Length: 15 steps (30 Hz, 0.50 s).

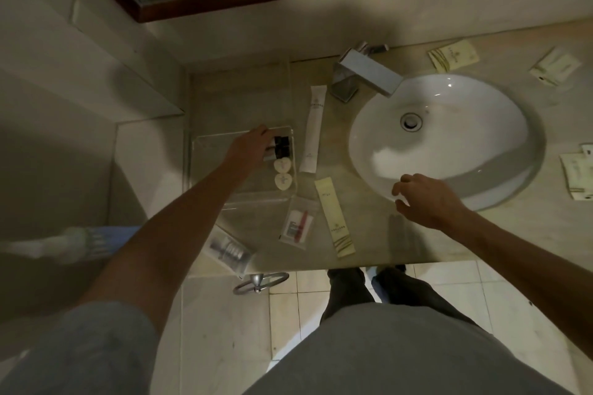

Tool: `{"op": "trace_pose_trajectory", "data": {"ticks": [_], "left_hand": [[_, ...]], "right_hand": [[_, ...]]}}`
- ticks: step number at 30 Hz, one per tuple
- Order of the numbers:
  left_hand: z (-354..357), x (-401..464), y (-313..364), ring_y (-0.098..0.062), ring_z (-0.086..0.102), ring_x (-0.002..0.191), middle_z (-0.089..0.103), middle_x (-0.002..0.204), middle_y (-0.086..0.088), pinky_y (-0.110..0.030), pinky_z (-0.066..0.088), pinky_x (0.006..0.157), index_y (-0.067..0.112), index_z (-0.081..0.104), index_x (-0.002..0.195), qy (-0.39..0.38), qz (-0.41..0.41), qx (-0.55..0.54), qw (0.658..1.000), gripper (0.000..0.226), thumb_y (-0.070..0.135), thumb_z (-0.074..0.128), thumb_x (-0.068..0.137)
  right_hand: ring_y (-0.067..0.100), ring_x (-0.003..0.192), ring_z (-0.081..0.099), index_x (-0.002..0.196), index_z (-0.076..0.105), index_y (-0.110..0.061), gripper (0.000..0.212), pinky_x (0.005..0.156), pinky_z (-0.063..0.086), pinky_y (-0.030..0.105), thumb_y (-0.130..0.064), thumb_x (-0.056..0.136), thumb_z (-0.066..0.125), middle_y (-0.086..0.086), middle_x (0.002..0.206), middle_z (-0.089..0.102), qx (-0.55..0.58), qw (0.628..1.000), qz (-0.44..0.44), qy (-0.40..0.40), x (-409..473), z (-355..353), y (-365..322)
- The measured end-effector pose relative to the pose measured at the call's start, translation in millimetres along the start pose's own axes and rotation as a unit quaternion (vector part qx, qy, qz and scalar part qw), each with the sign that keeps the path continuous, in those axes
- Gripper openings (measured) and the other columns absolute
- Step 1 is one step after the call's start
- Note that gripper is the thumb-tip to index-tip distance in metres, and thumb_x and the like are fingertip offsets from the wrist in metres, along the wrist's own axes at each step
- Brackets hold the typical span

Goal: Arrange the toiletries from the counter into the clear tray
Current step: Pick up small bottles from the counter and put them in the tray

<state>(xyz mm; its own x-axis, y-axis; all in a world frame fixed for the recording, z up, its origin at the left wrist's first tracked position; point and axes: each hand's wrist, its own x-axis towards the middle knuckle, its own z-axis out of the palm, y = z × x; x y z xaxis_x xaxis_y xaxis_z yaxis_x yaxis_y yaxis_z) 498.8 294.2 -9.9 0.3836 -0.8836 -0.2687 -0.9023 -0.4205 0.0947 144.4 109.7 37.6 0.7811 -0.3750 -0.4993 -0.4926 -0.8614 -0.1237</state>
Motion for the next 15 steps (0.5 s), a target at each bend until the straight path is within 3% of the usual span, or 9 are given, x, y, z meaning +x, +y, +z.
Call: {"op": "trace_pose_trajectory", "data": {"ticks": [6, 9, 12, 15], "left_hand": [[-13.8, -17.6, 6.5, -0.027, 0.054, 0.104, 0.054, 0.117, -0.008, -0.043, 0.052, 0.065, 0.011, 0.056, 0.114, 0.067, -0.042, 0.019, 0.997, 0.023, 0.018, 0.055, 0.092], [-17.1, -58.4, 4.9, -0.025, 0.058, 0.089, 0.057, 0.105, -0.008, -0.037, 0.048, 0.056, 0.011, 0.056, 0.106, 0.128, -0.084, 0.015, 0.988, 0.02, 0.026, 0.048, 0.095], [-10.4, -116.3, 0.7, -0.023, 0.058, 0.075, 0.056, 0.092, -0.005, -0.034, 0.049, 0.055, 0.015, 0.052, 0.096, 0.141, -0.15, -0.029, 0.978, 0.015, 0.028, 0.044, 0.096], [7.1, -168.3, -2.9, -0.026, 0.061, 0.074, 0.057, 0.092, -0.004, -0.034, 0.049, 0.058, 0.018, 0.052, 0.094, 0.143, -0.221, -0.055, 0.963, 0.012, 0.029, 0.048, 0.094]], "right_hand": [[0.02, 0.106, 0.06, 0.123, 0.063, -0.02, 0.031, 0.077, 0.052, 0.034, -0.031, 0.095, 0.054, -0.001, 0.12, 0.061, -0.006, 1.0, -0.014, 0.006, 2.5, -0.3, -8.4], [0.019, 0.104, 0.06, 0.122, 0.062, -0.021, 0.03, 0.078, 0.054, 0.035, -0.032, 0.095, 0.054, -0.001, 0.12, 0.061, -0.006, 0.999, -0.031, 0.009, 8.5, -2.2, -16.3], [0.018, 0.097, 0.06, 0.12, 0.065, -0.02, 0.029, 0.071, 0.051, 0.031, -0.031, 0.094, 0.056, 0.0, 0.115, 0.062, -0.002, 0.998, -0.054, 0.016, 17.5, -5.4, -31.7], [0.021, 0.097, 0.06, 0.117, 0.065, -0.02, 0.027, 0.067, 0.046, 0.03, -0.03, 0.093, 0.056, 0.0, 0.111, 0.062, -0.014, 0.996, -0.084, 0.015, 30.3, -9.4, -59.5]]}}
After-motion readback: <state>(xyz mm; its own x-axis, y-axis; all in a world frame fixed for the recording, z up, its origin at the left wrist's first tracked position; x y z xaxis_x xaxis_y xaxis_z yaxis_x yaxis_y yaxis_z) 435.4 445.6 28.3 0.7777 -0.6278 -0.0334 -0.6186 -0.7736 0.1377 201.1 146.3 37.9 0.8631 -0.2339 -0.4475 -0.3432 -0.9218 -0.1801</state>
